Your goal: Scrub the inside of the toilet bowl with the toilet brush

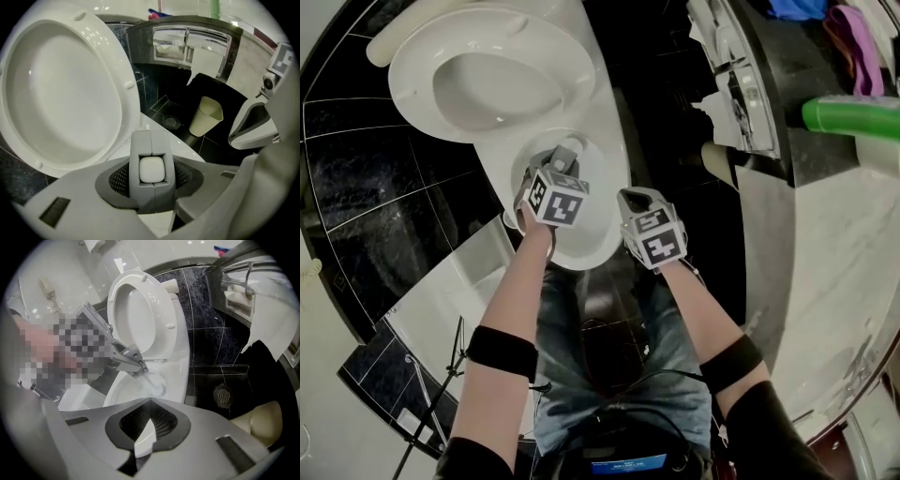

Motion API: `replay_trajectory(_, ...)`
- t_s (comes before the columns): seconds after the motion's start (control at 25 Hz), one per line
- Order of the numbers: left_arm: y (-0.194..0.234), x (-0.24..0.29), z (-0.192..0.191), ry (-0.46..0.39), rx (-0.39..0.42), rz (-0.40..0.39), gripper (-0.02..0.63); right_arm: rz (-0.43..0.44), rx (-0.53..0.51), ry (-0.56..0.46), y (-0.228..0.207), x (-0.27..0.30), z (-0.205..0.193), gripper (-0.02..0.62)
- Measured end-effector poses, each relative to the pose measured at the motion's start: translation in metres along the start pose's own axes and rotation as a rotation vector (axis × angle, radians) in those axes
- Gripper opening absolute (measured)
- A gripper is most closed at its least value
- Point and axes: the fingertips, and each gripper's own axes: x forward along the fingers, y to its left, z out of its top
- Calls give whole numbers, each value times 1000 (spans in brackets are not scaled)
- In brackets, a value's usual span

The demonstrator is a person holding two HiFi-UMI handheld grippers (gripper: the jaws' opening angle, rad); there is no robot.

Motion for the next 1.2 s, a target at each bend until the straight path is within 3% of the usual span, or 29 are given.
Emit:
replay_trajectory(0.24, 33, -17, -23, -1, 13, 45, 181, 19, -24, 10, 26, 12, 4, 6)
replay_trajectory(0.56, 61, -51, -93, 76, -7, 37, 181, 42, -45, 12, 69, 22, 11, 6)
replay_trajectory(0.8, 44, -65, -128, 118, -3, -13, 181, 39, -43, 16, 84, 17, 10, 6)
replay_trajectory(1.2, -18, -84, -169, 172, -18, -99, 179, 16, -34, 18, 87, -8, -1, 6)
